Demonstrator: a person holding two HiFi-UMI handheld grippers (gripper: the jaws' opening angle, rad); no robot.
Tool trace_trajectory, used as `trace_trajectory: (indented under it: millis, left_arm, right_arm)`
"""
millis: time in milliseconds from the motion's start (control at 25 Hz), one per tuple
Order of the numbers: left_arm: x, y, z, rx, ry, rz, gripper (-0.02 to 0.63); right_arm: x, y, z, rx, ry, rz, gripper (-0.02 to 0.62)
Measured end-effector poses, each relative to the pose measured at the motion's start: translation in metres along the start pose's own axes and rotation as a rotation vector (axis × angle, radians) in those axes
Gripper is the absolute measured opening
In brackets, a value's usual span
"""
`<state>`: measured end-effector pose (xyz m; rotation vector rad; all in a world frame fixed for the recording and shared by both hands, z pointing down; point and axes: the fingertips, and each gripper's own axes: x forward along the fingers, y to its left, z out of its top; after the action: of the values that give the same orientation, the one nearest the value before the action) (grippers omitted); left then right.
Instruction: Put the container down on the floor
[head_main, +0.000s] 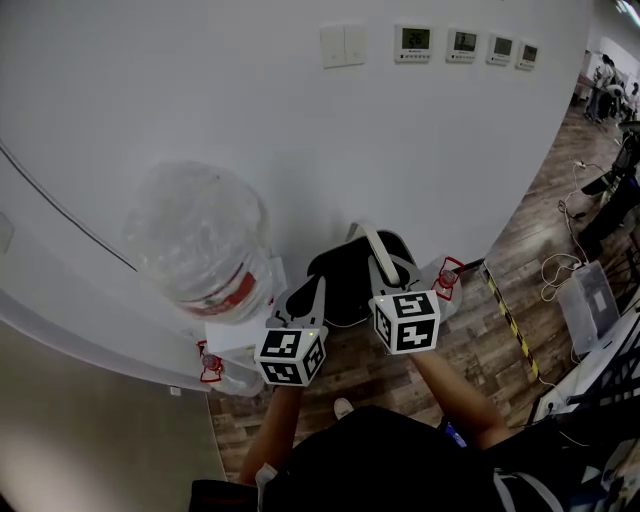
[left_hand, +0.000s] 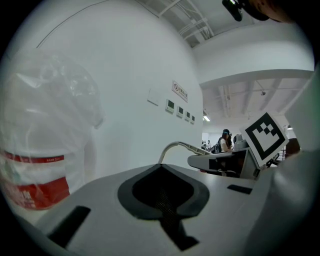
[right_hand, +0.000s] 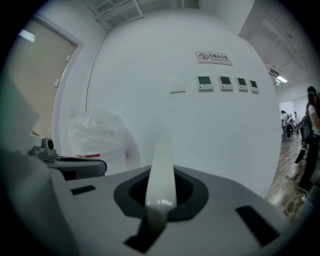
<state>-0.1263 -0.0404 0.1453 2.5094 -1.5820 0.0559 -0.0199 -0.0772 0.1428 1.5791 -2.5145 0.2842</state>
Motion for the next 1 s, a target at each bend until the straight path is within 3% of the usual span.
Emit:
trace_trajectory:
  millis: [640, 1000]
  left_arm:
    - [0.023, 0.037, -0.021, -0.047, 0.06, -0.09, 0.017]
    - [0.037, 0.041, -0.024, -0.058, 0.063, -0.09, 0.017]
  right_arm:
    - [0.044, 0.015, -0.015, 0.034, 0.05, -0.056, 0.032]
    - [0.052, 0.007, -0.018, 0.03, 0.06, -0.051, 0.032]
